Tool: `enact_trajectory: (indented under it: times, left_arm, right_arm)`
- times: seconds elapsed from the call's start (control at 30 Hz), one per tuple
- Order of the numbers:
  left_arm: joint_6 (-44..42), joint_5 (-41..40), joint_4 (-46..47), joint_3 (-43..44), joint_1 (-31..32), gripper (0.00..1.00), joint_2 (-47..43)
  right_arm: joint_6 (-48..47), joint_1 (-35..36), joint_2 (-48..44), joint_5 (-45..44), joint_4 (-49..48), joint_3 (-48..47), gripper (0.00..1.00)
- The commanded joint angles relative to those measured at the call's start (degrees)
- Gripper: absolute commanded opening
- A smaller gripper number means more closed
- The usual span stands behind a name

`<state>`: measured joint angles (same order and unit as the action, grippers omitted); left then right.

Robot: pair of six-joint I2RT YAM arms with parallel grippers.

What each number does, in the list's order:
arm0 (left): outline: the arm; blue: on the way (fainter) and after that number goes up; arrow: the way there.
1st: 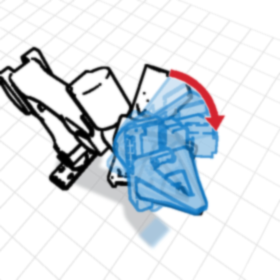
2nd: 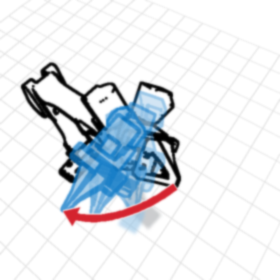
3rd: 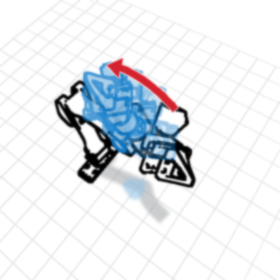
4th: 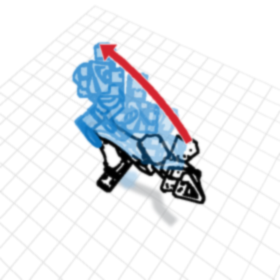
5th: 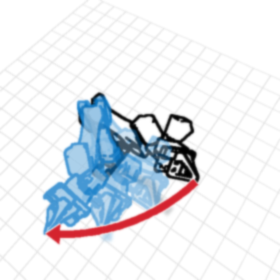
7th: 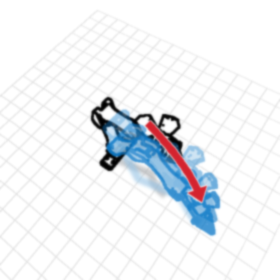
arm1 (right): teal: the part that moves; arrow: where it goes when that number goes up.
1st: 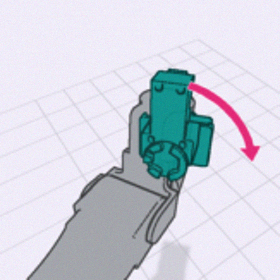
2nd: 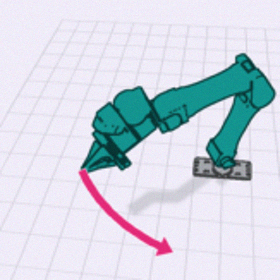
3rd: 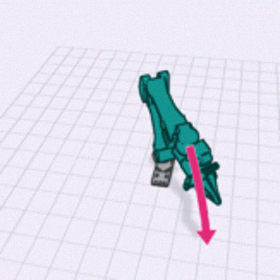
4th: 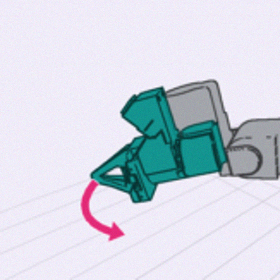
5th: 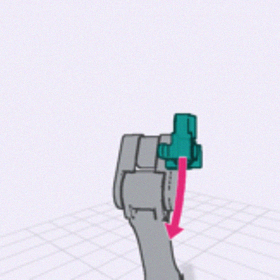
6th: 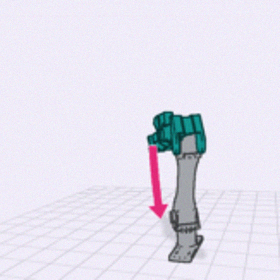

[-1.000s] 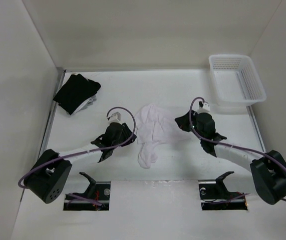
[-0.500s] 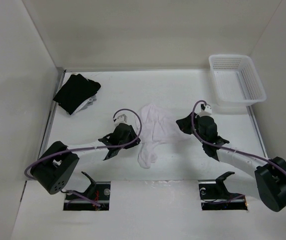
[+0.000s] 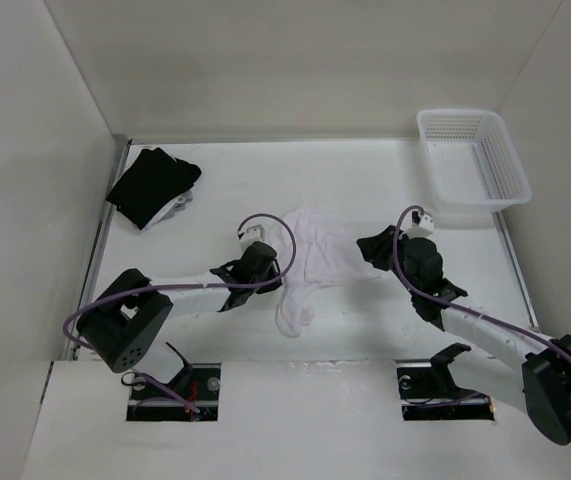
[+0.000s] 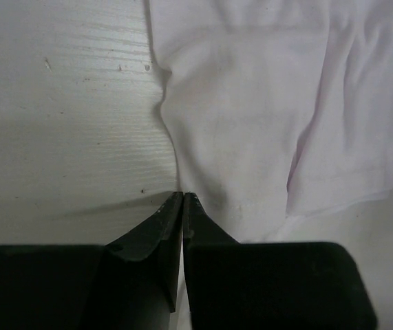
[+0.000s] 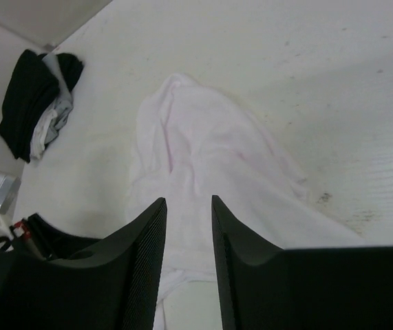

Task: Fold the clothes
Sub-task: Flatten the tank top out

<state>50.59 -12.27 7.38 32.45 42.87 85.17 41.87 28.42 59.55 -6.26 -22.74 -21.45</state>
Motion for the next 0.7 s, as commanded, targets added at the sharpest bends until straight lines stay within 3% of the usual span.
enact_trajectory:
  times: [0.0, 0.13, 0.3, 0.67]
  left_arm:
    - [-2.3, -3.5, -6.7, 0.3, -0.1, 0.00, -3.0]
    - [-3.8, -5.0, -6.6, -0.7, -1.0, 0.00, -8.9]
    - [-3.2, -4.2, -4.9, -4.1, -6.4, 0.00, -18.5]
    - [-2.2, 1.7, -2.4, -8.8, -19.4, 0.00, -26.5]
  right_arm:
    - [0.1, -3.4, -1.1, -5.3, 5.7, 0.1, 0.38]
    - [0.5, -6.1, 2.1, -6.2, 13.0, -0.8, 0.39]
    - [1.4, -5.3, 5.2, -6.2, 17.1, -1.7, 0.41]
    - [2.6, 0.0, 8.8, -9.7, 25.6, -6.3, 0.42]
